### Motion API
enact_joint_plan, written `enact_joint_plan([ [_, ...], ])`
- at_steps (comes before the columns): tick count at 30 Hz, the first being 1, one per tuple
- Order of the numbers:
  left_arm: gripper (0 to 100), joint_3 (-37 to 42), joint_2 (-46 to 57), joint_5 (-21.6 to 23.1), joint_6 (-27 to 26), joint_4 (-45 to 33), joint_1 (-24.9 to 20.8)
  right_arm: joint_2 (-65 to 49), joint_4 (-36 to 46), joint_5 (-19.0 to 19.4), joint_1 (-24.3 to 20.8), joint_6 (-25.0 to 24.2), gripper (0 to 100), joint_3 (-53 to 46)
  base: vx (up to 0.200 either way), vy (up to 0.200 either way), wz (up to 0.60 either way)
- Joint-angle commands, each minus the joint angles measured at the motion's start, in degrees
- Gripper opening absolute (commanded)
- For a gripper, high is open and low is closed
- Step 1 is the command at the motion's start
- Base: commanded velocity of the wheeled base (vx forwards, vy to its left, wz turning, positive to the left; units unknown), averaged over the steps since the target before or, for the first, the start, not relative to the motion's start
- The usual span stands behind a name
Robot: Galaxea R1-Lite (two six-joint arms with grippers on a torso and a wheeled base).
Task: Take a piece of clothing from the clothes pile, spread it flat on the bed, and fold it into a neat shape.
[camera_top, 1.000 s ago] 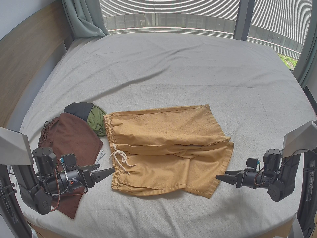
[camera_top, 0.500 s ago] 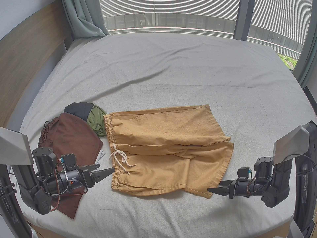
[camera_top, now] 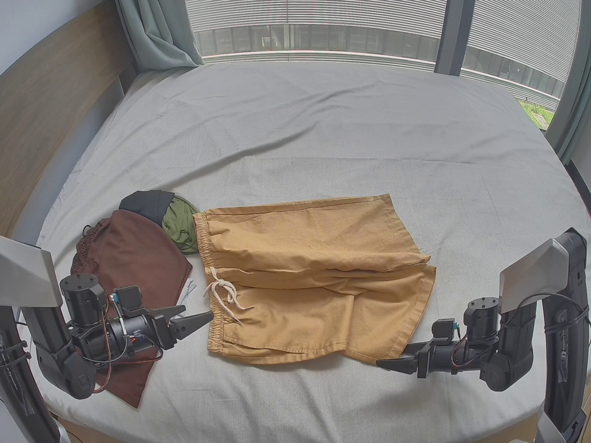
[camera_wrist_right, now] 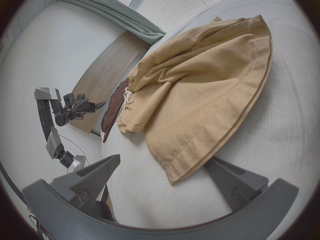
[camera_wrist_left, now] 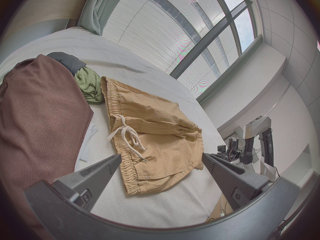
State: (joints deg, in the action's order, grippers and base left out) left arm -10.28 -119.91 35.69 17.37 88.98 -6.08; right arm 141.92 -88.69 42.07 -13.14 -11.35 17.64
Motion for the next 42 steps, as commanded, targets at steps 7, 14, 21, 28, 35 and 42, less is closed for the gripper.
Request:
enact_joint_plan([
  [7, 100, 0.0, 0.1, 0.0, 0.0, 0.1, 0.1, 1.1, 0.0, 0.0, -0.6, 0.0, 0, 0.2, 0.000, 0.000, 0.00],
  [14, 100, -0.1, -0.1, 0.0, 0.0, 0.1, 0.1, 1.2, 0.1, -0.1, 0.4, 0.3, 0, -0.5, 0.000, 0.000, 0.00],
  [21, 100, -0.1, -0.5, 0.0, 0.0, 0.1, 0.1, -0.4, 0.1, -0.1, 5.0, 2.5, 0, -7.4, 0.000, 0.000, 0.00],
  [28, 100, -0.3, -1.3, 0.0, 0.0, 0.1, 0.2, -1.0, 0.1, 0.1, 9.2, 5.3, 0, -10.1, 0.000, 0.000, 0.00],
  [35, 100, -0.3, -4.1, 0.0, 0.0, 0.1, 0.8, -1.6, 0.2, 0.7, 12.5, 7.0, 0, -9.7, 0.000, 0.000, 0.00],
  [42, 100, -0.4, -6.2, 0.0, 0.0, 0.1, 1.7, -1.6, 0.2, 0.9, 12.5, 7.0, 0, -9.3, 0.000, 0.000, 0.00],
])
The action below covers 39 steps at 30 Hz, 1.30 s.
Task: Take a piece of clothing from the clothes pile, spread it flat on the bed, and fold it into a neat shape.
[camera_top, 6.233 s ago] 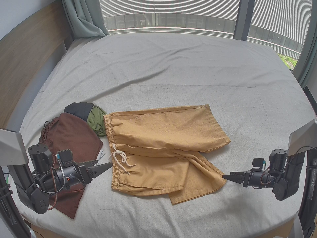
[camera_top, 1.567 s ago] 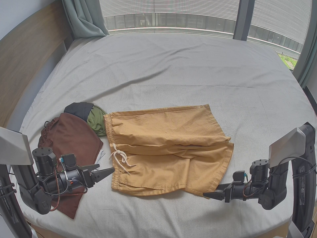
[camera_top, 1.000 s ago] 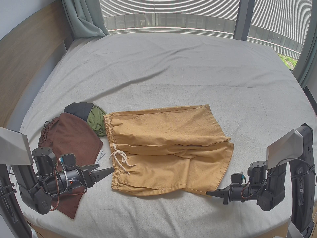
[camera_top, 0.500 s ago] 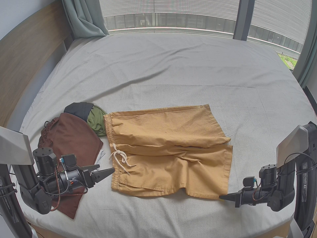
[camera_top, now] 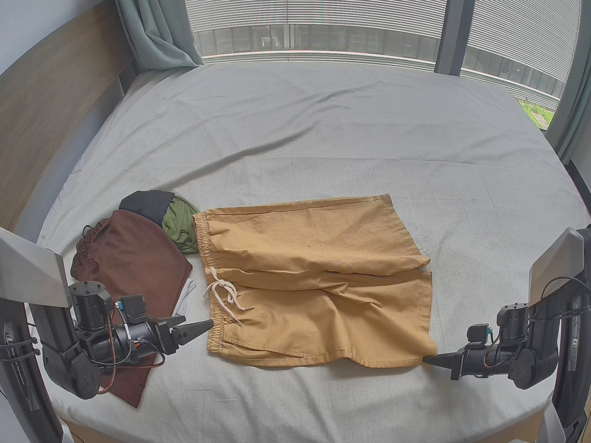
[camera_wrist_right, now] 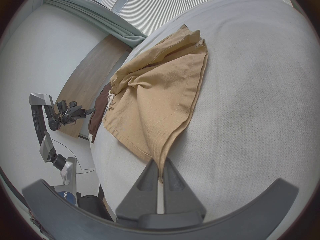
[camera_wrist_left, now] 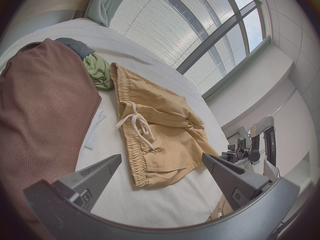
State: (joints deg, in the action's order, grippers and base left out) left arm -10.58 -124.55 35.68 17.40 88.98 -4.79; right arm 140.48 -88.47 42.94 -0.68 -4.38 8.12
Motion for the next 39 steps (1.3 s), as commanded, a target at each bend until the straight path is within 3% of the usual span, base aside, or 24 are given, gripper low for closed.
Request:
enact_joint_plan([
  [1, 100, -0.1, -1.9, 0.0, 0.1, 0.0, 0.7, -0.1, -0.1, 0.0, 0.1, 0.0, 0, 0.3, 0.000, 0.000, 0.00],
  [19, 100, -4.2, -10.9, -0.2, 0.4, 0.1, -0.2, -0.1, 0.0, 0.0, 0.0, 0.0, 0, 1.2, 0.000, 0.000, 0.00],
  [35, 100, -6.4, -15.5, -0.7, 0.8, 0.1, -3.6, 0.2, 0.0, 0.0, 0.0, 0.0, 0, 1.5, 0.000, 0.000, 0.00],
  [39, 100, -8.6, -17.1, -4.0, 1.7, 0.1, -5.7, 0.5, -0.1, -0.1, 0.0, 0.0, 0, 1.7, 0.000, 0.000, 0.00],
])
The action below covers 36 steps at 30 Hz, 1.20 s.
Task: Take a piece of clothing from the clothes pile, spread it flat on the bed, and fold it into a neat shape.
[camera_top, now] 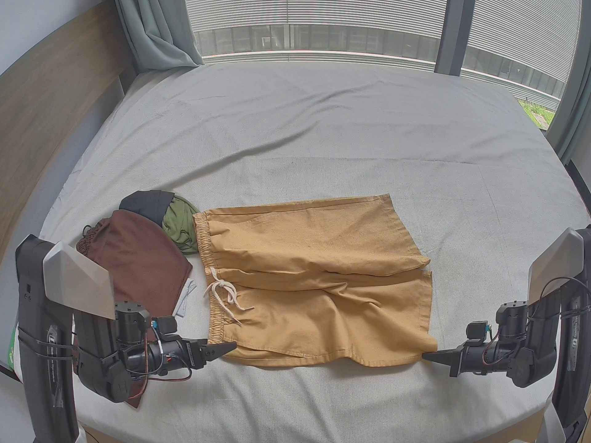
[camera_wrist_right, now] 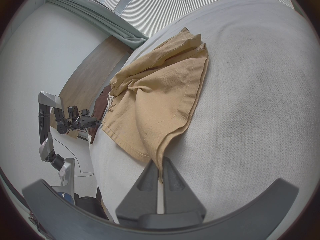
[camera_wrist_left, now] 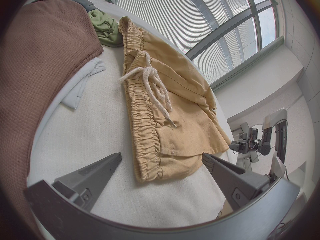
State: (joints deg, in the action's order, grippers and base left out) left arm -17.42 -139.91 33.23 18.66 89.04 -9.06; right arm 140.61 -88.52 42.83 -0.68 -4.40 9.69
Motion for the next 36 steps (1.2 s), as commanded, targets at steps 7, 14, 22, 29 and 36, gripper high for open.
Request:
enact_joint_plan([
  [7, 100, -2.4, -2.6, -3.1, 1.2, 0.1, -1.8, 0.5, -0.1, 0.0, 0.0, 0.0, 0, 0.2, 0.000, 0.000, 0.00],
  [14, 0, -2.3, -2.6, -3.2, 2.0, 0.1, -1.8, 0.4, 0.0, 0.0, 0.0, 0.0, 0, 0.2, 0.000, 0.000, 0.00],
  [22, 0, -1.8, -2.2, -3.1, 2.0, 0.1, -2.4, 0.3, 0.0, 0.0, 0.0, 0.0, 0, -0.2, 0.000, 0.000, 0.00],
  [29, 0, 2.7, 2.0, -2.6, 1.8, 0.0, -0.6, -0.4, 0.0, 0.1, 0.8, 0.7, 0, -2.0, 0.000, 0.000, 0.00],
  [36, 0, 7.6, 5.6, 1.6, 1.2, 0.0, 3.1, -0.3, 0.0, 0.2, 2.2, 4.0, 0, -4.0, 0.000, 0.000, 0.00],
])
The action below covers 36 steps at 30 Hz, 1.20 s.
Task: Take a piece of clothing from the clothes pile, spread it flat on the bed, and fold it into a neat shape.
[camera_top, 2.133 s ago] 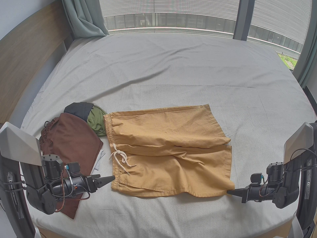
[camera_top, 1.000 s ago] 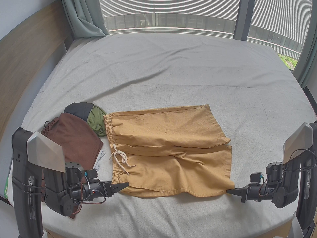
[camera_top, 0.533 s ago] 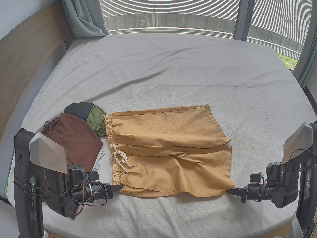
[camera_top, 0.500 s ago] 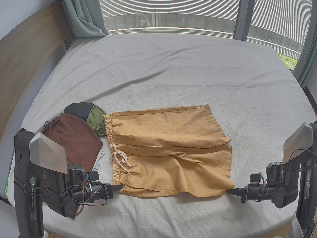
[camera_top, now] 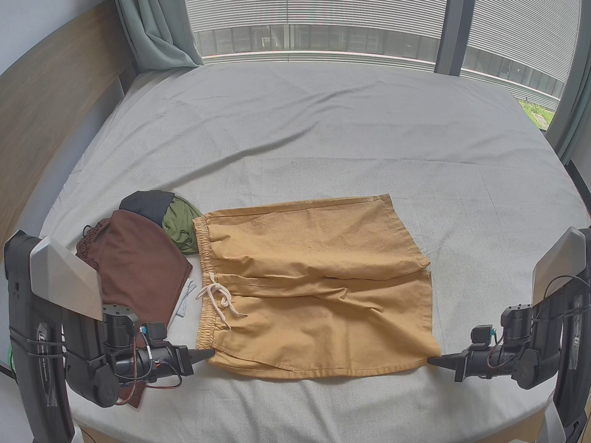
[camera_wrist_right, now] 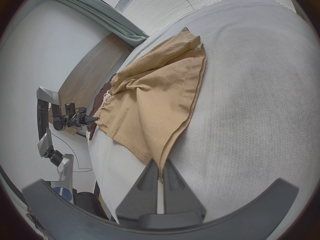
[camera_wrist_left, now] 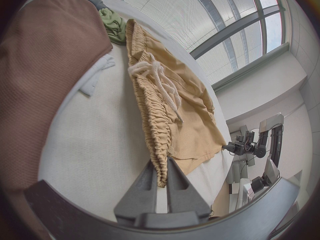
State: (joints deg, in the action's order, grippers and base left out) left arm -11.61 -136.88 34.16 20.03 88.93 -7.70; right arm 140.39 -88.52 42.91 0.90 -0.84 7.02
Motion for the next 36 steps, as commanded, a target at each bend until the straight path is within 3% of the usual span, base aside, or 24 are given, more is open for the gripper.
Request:
enact_joint_plan([
  [1, 0, 2.0, 2.6, 0.8, -0.3, 0.1, 2.0, -0.2, 0.0, 0.1, 0.6, 0.5, 0, -1.7, 0.000, 0.000, 0.00],
  [18, 0, 3.9, -0.4, 1.2, -7.1, 0.0, 5.1, -0.1, 0.1, 0.2, 0.6, 2.4, 0, -6.2, 0.000, 0.000, 0.00],
  [27, 0, 3.2, -0.7, 2.3, -7.5, 0.1, 5.5, -0.1, 0.0, 0.2, 0.6, 2.7, 0, -6.1, 0.000, 0.000, 0.00],
  [28, 0, 3.2, -0.6, 2.3, -7.5, 0.1, 5.5, 0.0, 0.0, 0.2, 0.6, 2.7, 100, -6.0, 0.000, 0.000, 0.00],
  [29, 0, 3.2, -0.5, 2.3, -7.5, 0.1, 5.4, 0.0, 0.0, 0.2, 0.5, 2.6, 100, -5.8, 0.000, 0.000, 0.00],
  [30, 100, 3.1, -0.4, 2.3, -7.5, 0.1, 5.4, -0.1, 0.0, 0.2, 0.4, 2.5, 100, -5.5, 0.000, 0.000, 0.00],
  [36, 100, 2.6, -0.2, 2.2, -7.2, 0.1, 5.5, -0.1, 0.0, 0.3, 0.3, 2.7, 100, -5.2, 0.000, 0.000, 0.00],
])
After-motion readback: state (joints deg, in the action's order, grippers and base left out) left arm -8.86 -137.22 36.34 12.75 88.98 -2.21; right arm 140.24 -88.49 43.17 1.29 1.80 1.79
